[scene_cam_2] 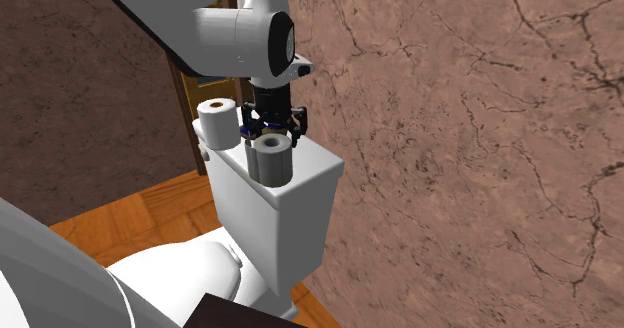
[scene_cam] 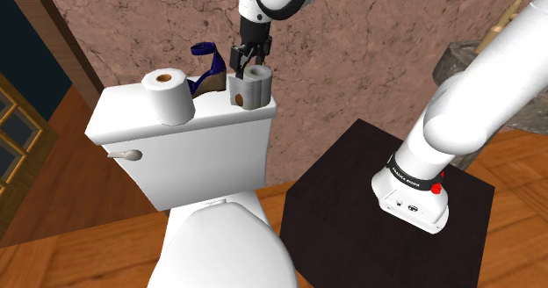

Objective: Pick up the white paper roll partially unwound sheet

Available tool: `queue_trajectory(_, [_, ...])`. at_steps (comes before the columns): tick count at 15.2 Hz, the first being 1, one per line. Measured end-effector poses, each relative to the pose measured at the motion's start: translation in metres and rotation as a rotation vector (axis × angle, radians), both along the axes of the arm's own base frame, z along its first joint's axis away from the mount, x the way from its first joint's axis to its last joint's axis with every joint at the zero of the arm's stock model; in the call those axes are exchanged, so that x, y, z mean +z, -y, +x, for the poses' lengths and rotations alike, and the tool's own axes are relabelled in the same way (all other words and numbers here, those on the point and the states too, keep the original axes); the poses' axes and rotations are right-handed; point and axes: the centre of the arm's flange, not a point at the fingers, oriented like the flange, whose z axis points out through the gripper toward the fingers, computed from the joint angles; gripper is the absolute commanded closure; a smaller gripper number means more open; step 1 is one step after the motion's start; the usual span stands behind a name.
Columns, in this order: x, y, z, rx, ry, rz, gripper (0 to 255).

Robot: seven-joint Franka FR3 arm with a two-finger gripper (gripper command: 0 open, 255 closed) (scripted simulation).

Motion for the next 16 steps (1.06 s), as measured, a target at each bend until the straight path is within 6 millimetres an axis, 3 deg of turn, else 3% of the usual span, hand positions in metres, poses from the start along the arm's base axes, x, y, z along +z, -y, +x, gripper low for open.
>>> queue_trajectory(16, [0.076,0.000,-0.001,0.000,-0.002,0.000,255])
